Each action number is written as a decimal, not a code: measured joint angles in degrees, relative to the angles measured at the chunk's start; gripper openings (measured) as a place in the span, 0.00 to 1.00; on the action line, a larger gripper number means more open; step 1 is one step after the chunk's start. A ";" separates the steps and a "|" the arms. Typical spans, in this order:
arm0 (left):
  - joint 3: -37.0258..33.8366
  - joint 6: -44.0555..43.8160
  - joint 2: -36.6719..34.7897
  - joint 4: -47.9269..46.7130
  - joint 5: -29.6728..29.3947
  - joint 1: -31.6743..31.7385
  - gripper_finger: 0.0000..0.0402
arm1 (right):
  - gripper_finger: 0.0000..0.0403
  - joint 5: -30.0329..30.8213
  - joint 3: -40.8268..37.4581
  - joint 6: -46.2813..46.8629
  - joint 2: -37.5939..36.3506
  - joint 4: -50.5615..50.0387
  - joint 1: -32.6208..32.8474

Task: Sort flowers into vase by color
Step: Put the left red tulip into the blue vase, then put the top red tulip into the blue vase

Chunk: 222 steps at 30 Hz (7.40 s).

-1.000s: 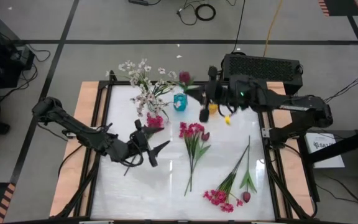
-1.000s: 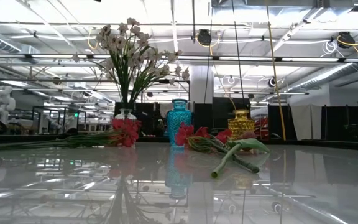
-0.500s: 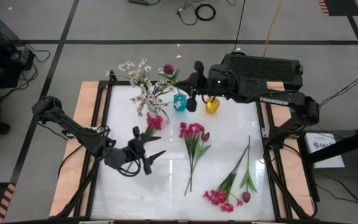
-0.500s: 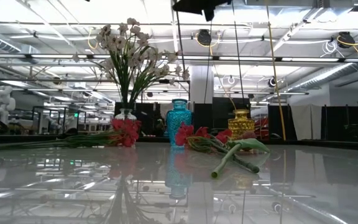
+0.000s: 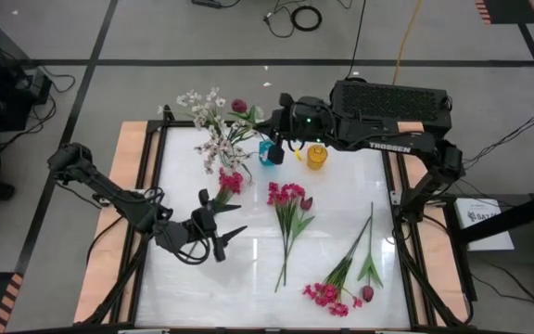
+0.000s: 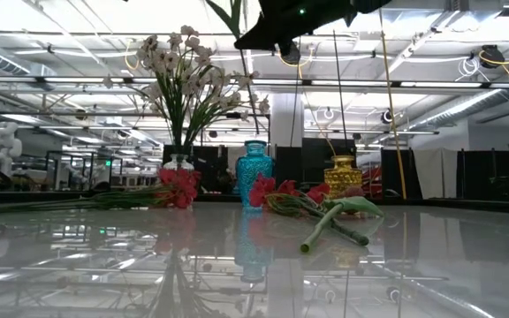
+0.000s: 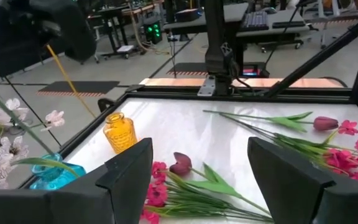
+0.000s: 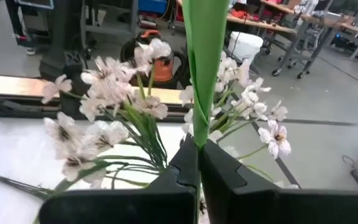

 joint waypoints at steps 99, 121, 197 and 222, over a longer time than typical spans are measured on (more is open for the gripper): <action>0.04 -16.98 1.80 -9.03 12.95 -4.87 0.67 | 0.41 24.36 -27.91 45.45 -35.86 -28.48 36.84; 0.02 -27.74 28.59 7.15 11.67 -3.15 0.67 | 0.43 35.60 -36.37 79.27 -3.15 -8.64 46.18; 2.31 -7.15 29.14 44.38 14.92 6.13 0.67 | 0.00 59.63 -32.11 26.02 -18.68 40.98 46.92; 4.15 1.88 29.18 45.06 24.49 10.56 0.67 | 0.00 45.07 -32.13 16.21 -14.90 55.70 44.94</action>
